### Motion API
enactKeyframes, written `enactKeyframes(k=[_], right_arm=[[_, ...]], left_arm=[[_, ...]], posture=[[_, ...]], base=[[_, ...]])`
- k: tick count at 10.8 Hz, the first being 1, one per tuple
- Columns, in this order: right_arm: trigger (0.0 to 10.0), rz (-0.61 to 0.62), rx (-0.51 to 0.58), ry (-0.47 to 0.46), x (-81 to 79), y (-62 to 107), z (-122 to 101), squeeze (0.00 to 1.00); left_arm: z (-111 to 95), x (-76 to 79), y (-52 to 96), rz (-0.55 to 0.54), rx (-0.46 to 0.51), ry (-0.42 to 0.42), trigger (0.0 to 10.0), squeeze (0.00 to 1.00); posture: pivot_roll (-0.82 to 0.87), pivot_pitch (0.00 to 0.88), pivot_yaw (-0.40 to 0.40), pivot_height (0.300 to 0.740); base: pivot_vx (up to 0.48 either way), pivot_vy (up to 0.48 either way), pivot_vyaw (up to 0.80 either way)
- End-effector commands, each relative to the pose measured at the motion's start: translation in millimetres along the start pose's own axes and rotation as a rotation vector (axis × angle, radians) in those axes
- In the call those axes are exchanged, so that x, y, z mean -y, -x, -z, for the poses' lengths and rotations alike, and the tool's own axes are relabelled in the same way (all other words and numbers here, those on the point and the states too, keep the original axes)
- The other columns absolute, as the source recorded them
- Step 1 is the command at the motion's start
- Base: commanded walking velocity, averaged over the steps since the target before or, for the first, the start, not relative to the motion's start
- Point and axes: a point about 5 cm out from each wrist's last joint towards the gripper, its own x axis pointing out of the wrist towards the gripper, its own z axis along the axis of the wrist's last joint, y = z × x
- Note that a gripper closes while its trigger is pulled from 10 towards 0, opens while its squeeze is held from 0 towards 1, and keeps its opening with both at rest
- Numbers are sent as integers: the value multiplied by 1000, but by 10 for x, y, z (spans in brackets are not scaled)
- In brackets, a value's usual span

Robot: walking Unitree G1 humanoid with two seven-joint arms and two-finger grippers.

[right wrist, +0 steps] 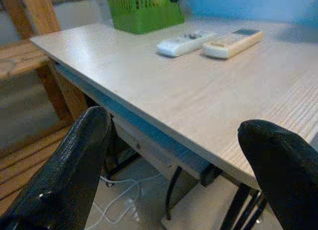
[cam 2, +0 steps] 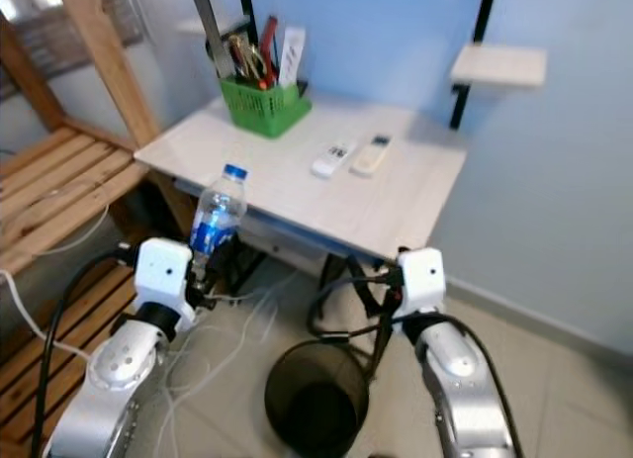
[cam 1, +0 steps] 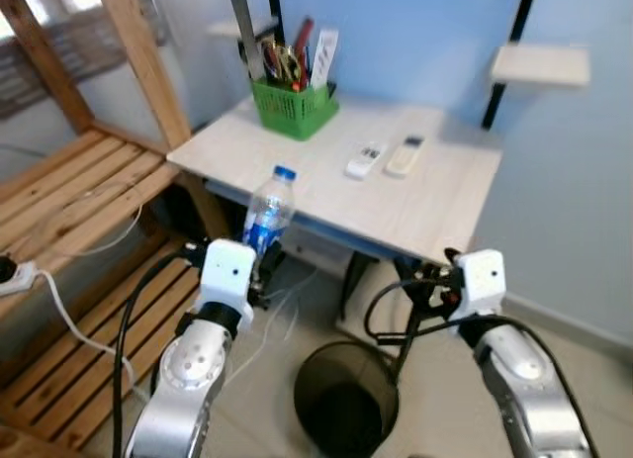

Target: Clean up the room

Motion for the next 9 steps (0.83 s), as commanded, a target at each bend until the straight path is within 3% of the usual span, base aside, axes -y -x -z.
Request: enactKeyframes(k=[1,5,6,9], right_arm=[[10000,-18,4,5,-35,-16,-18,0],[10000,-39,0,12,-47,-36,-13,0],[10000,-40,2,11,-48,-40,-14,0],[10000,-62,-6,29,-58,-46,-4,0]], left_arm=[[-78,-40,-10,-12,40,-5,10000,0],[-98,10,-3,-24,58,30,10000,0],[-102,9,1,-34,60,31,10000,0],[-78,-6,-4,-49,46,28,10000,0]], posture=[[-102,0,107,740],[-96,0,102,740],[-96,0,102,740],[-91,0,97,740]], base=[[368,-304,0],[365,-308,0],[0,0,0],[0,0,794]])
